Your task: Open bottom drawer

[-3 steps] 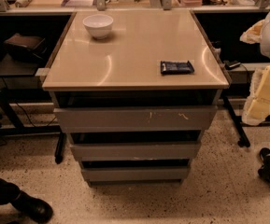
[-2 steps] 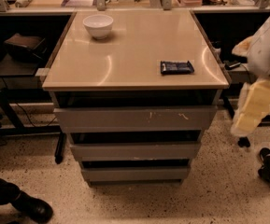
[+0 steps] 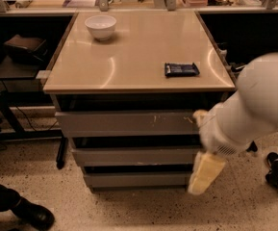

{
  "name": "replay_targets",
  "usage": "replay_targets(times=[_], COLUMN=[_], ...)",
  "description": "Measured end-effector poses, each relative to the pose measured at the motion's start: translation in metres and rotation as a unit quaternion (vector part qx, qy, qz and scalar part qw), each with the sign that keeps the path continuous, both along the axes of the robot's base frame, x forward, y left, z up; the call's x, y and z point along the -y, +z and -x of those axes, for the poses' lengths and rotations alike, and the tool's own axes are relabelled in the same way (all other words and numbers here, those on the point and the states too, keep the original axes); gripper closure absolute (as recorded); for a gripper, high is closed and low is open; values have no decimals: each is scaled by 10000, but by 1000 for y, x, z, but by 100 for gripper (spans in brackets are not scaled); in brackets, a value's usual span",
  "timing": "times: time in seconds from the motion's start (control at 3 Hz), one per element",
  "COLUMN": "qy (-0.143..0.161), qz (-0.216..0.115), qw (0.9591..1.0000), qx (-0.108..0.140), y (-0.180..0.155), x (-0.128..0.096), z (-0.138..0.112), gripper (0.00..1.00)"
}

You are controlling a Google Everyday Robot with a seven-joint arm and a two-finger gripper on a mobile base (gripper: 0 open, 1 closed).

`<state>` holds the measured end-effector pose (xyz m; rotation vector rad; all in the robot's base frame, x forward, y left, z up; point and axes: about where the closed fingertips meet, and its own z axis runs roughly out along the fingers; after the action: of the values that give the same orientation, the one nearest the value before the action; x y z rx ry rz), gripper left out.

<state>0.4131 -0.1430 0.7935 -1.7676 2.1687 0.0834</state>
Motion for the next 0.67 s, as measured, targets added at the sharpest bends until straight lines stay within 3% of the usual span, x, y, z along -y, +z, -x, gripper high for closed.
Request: replay_targets(times=[0.33, 0.67], qy=[57, 102], qz=[-116, -34], qw=[9982, 9933], qx=[-593, -1149], y=[-132, -260], x=[-31, -46], z=[12, 41], gripper=[0, 0])
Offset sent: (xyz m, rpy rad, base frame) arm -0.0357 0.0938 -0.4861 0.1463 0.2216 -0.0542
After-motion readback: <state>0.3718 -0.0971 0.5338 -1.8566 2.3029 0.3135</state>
